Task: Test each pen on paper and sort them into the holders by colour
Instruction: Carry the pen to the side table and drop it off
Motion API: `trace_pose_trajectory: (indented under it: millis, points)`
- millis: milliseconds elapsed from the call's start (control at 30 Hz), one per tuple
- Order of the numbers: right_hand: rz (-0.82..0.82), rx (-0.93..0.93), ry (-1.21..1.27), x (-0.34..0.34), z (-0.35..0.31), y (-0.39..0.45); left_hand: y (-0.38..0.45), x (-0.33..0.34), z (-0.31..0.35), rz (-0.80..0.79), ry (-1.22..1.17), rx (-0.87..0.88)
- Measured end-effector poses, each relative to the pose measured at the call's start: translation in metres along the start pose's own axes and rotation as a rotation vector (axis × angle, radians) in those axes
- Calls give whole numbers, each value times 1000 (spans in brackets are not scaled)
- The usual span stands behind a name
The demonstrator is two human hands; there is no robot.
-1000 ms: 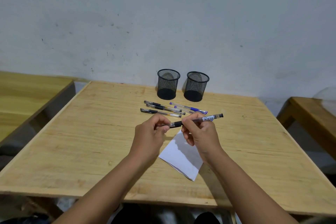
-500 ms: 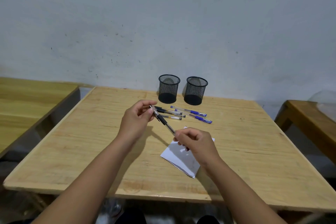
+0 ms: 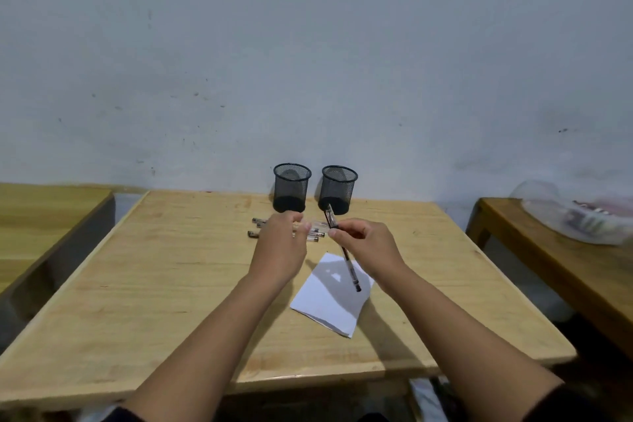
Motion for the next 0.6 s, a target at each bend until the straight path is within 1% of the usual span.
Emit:
trace_pose_trajectory:
  millis: [67,167,267,400,600]
  points:
    - [34,17,-66,-13,3,1,4,16,-5,-71,99,-11]
    - [113,69,-189,-37,11,-2,4,37,2,-153,232,21]
    - [191,126,-291,-64,22,-10,1,59,21,-247,367,100]
    - [301,204,-342,-105,37,-32,-4,99,48,-347,472,248]
    - [428,314,-411,-172,69,-88,-47,166,102,-455,352,359]
Point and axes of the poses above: each hand's wrist, its own y-axis towards the middle knuckle, its own x-axis out of the palm, z = x × y, the point moved 8 cm from there along y, towards the middle knuckle, and after that the axes turned 12 degrees about -y, right-handed, at the moved point
